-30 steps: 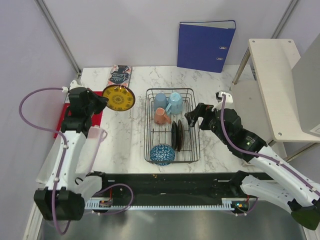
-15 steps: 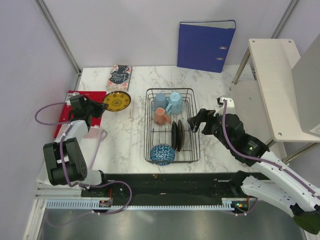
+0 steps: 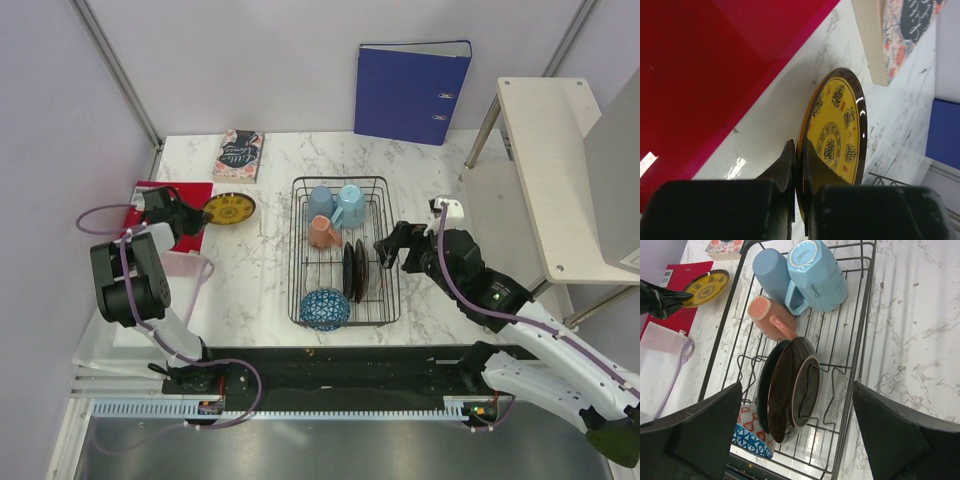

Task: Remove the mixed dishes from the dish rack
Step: Place the plate at the center of the board.

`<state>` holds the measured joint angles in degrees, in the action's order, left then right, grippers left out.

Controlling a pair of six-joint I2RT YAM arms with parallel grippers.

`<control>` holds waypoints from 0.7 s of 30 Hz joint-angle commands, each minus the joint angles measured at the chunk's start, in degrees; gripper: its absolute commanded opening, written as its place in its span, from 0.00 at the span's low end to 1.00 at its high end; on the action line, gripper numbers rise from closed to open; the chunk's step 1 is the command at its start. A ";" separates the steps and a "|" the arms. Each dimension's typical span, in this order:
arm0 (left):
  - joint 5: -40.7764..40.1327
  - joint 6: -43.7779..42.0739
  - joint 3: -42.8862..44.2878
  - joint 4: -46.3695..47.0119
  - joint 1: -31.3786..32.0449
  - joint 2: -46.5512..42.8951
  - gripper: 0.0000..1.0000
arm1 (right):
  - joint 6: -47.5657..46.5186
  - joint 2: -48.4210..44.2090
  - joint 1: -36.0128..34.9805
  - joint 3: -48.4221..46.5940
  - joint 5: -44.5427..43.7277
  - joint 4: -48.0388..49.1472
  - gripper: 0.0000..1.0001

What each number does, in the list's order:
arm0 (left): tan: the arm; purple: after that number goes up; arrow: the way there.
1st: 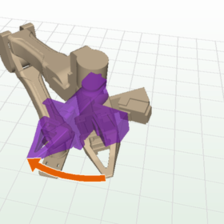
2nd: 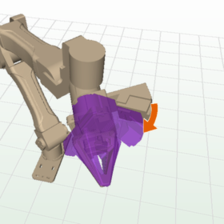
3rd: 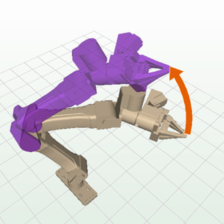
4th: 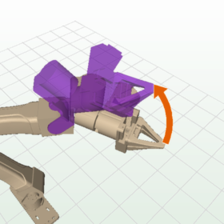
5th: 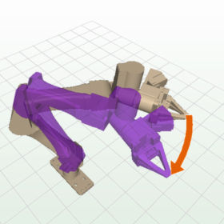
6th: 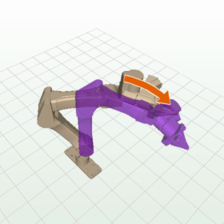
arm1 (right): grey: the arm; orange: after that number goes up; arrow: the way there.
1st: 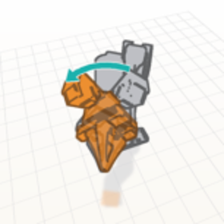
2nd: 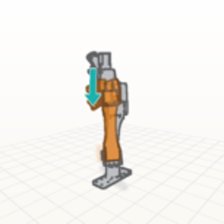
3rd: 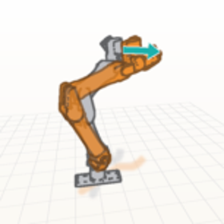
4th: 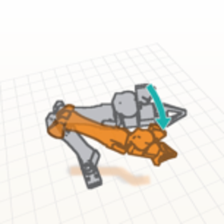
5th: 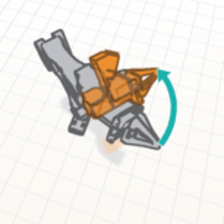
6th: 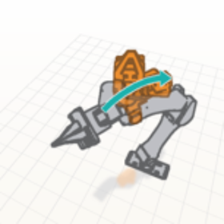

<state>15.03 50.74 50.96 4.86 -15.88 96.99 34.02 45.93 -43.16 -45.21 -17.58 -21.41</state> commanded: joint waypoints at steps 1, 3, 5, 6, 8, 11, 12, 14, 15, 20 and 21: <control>-0.26 -2.66 3.44 0.59 -0.21 3.64 0.02 | -0.09 0.21 -0.08 0.74 0.80 1.19 0.98; -0.52 -2.75 4.40 -0.20 -0.20 5.22 0.02 | -0.01 -0.14 0.00 1.17 0.27 1.19 0.98; -0.88 -3.19 5.37 -1.96 -0.20 6.36 0.02 | 0.17 -0.05 0.00 1.26 0.09 1.19 0.98; -1.05 -3.28 6.25 -2.66 -0.20 7.07 0.02 | 0.17 0.03 0.00 1.27 0.18 1.19 0.98; -1.40 -3.37 6.61 -3.45 -0.20 7.60 0.06 | 0.17 0.82 0.00 1.09 0.18 1.28 0.98; -0.88 -3.45 7.66 -5.99 -0.20 8.48 0.12 | 0.17 1.61 0.00 0.91 0.53 1.28 0.98; -0.62 -3.37 7.66 -6.27 -0.20 8.57 0.14 | 0.26 1.62 -0.08 0.91 0.53 1.37 0.98; -0.26 -3.46 7.40 -6.71 -0.20 8.13 0.20 | 0.26 1.88 0.00 1.09 0.62 1.72 0.98; -0.17 -3.19 6.79 -7.23 -0.20 7.87 0.22 | 0.17 1.97 0.00 1.18 0.80 1.90 0.98; 0.18 -1.87 4.77 -10.13 -0.20 4.62 0.37 | 0.17 2.23 -0.08 1.79 1.32 2.78 0.98; 0.00 -1.87 4.07 -10.40 -0.20 4.09 0.40 | 0.17 2.23 -0.09 1.79 1.24 2.86 0.98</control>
<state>15.14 49.47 56.73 -2.28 -15.94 104.33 34.22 48.10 -43.16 -44.18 -16.73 -20.88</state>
